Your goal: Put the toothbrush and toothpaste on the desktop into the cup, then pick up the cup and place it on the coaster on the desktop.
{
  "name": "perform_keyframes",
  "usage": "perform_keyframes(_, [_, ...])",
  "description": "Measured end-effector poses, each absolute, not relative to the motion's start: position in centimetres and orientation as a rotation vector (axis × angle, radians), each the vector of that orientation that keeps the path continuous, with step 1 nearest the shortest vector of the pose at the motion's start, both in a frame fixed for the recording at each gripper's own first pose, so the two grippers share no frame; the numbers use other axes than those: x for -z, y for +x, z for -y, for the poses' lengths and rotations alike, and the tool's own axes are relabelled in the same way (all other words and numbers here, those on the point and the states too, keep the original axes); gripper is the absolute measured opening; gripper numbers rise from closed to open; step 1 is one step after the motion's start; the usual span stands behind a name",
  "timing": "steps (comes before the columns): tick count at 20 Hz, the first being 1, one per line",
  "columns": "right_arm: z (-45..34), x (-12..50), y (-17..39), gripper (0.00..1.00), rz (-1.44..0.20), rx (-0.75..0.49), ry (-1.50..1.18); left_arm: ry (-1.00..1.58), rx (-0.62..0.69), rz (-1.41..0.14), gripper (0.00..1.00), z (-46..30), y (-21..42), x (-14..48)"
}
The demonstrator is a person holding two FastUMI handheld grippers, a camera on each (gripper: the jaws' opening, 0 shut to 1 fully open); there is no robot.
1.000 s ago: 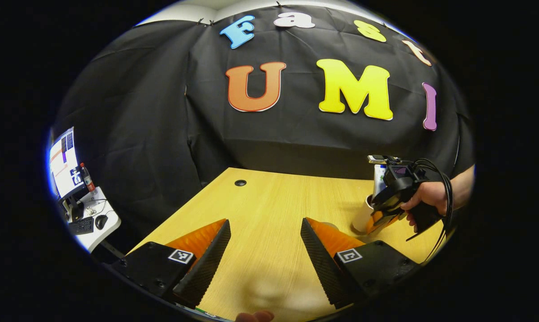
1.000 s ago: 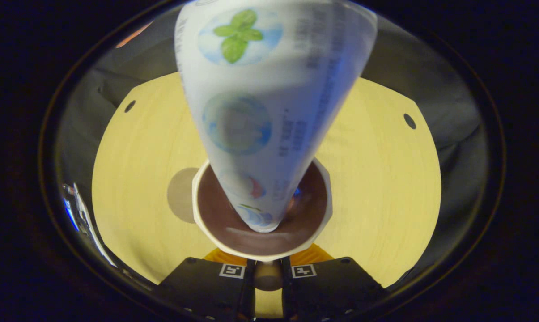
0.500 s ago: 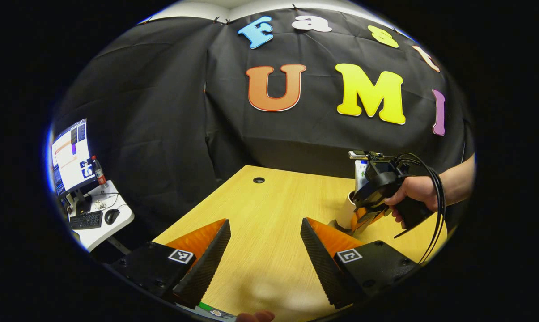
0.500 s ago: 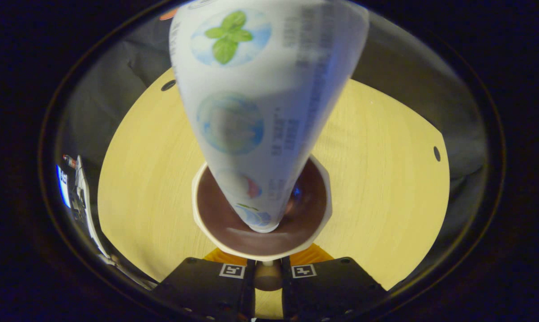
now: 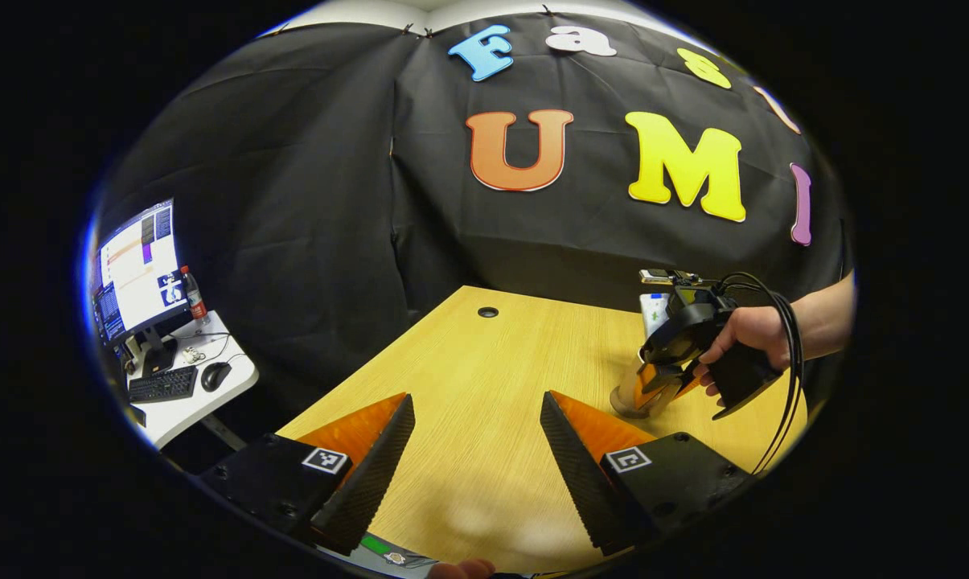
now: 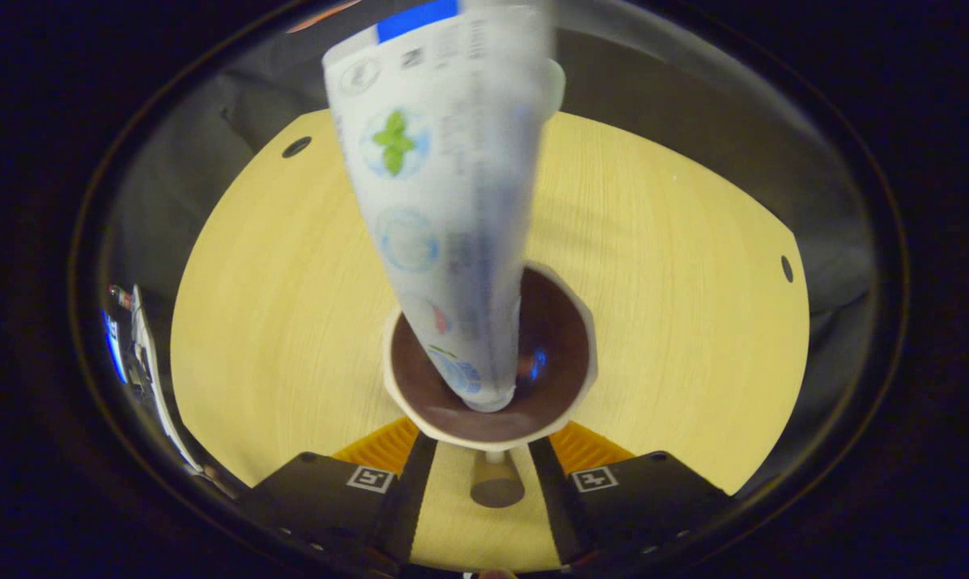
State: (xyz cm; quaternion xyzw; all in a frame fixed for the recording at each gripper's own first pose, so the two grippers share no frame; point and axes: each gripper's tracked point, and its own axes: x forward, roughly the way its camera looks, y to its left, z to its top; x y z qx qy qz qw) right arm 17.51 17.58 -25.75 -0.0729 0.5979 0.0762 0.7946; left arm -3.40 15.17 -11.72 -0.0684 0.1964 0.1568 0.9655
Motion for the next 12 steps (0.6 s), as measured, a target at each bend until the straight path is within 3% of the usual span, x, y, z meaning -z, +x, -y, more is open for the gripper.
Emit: perform_keyframes(12, [-14.0, 24.6, 11.1, 0.75, -1.287, -0.123, -0.028, -0.076, -0.180, -0.351, 1.00, -10.3, -2.8, 10.0])
